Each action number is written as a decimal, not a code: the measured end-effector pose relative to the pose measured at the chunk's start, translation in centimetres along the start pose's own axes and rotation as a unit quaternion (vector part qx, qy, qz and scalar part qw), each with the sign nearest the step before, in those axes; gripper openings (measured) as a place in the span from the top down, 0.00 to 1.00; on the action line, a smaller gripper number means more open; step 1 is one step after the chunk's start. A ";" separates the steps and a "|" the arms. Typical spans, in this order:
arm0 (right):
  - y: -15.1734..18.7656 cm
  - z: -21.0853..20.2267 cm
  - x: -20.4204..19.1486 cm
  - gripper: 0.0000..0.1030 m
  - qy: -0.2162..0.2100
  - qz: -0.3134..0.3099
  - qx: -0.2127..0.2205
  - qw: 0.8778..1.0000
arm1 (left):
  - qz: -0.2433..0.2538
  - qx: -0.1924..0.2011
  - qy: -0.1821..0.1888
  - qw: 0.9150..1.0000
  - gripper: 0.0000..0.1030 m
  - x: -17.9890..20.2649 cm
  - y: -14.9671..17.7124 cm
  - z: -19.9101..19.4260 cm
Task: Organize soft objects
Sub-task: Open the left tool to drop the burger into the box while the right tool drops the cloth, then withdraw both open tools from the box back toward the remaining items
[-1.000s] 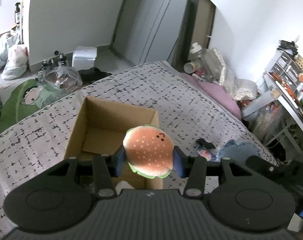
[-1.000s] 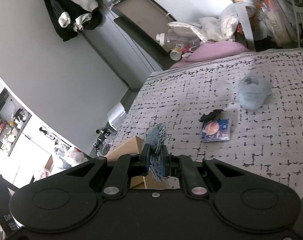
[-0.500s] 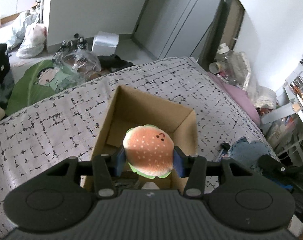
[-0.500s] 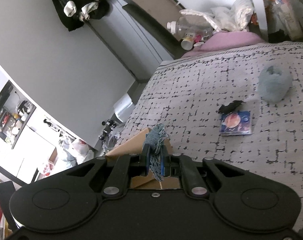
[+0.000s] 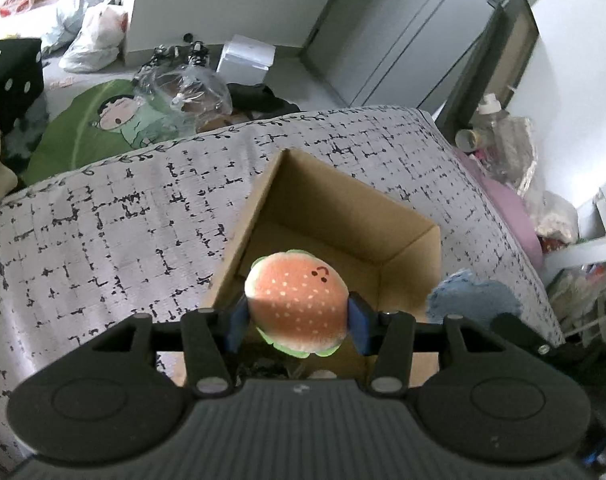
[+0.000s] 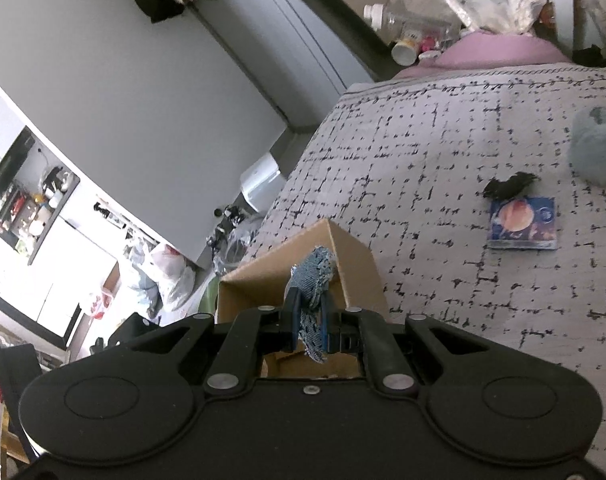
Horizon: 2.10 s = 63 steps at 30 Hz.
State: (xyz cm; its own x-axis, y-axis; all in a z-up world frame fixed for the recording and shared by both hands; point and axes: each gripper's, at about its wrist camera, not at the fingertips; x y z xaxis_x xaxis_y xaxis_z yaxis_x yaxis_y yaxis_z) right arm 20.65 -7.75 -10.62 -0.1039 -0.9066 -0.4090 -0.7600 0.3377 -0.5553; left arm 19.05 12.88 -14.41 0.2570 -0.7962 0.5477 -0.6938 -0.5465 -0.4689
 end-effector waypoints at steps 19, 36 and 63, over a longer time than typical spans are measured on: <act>-0.7 -1.1 3.2 0.50 0.008 0.011 -0.011 1.000 | 0.039 0.021 -0.024 0.999 0.23 2.8 0.2 -0.6; -2.1 -6.0 10.0 0.44 0.023 0.038 0.015 0.999 | 0.101 0.027 -0.030 0.994 0.20 7.1 1.3 -1.6; -4.0 -8.5 19.3 0.37 0.021 0.056 0.047 0.997 | 0.165 -0.005 0.008 0.986 0.20 15.5 4.8 0.3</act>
State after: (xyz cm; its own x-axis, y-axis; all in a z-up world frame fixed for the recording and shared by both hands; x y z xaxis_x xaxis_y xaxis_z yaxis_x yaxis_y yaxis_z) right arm 16.21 -28.73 -10.09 -0.2135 -0.8709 -0.4427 -0.6783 0.4583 -0.5744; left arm 19.90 -2.18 -8.40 0.0056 -0.9264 0.3766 -0.7446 -0.2552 -0.6168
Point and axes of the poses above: each gripper's, at about its wrist camera, not at the fingertips, and z roughly the way its jaws point, x to its right, y to its underside, and after that the axes turned 12 degrees about y, right-handed
